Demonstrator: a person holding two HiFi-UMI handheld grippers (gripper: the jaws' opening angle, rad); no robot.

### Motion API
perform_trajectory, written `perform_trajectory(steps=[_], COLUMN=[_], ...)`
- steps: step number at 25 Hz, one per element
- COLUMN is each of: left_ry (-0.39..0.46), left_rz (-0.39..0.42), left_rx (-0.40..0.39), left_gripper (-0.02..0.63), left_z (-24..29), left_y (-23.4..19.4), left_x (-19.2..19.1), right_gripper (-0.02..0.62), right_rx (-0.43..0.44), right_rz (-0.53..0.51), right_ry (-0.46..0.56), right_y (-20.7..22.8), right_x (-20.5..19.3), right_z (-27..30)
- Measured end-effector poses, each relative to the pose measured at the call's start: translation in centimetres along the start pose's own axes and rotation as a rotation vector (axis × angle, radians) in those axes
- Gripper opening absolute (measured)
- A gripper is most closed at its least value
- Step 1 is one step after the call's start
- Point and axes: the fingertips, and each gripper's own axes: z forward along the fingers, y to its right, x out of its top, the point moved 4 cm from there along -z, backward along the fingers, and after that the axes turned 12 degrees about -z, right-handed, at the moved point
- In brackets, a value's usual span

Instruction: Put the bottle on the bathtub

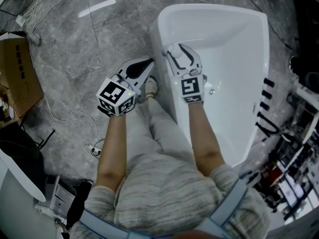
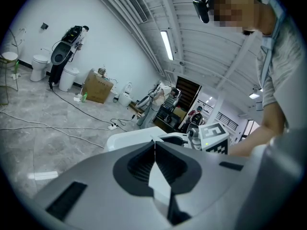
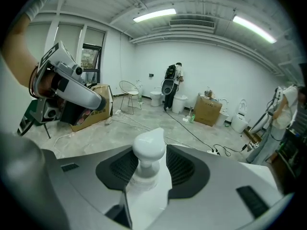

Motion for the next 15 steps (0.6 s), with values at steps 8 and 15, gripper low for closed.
perform_trajectory(steps=[8, 15], left_ry=[-0.006, -0.008], left_rz=[0.000, 0.005], left_rx=[-0.009, -0.014], left_gripper=[0.003, 0.003], left_z=[0.29, 0.51], left_y=[0.23, 0.64], left_x=[0.01, 0.00], right_gripper=[0.158, 0.158], right_rx=[0.032, 0.040], right_rz=[-0.062, -0.039], right_ry=[-0.002, 0.012], right_y=[0.05, -0.57], right_x=[0.27, 0.16], right_z=[-0.26, -0.38])
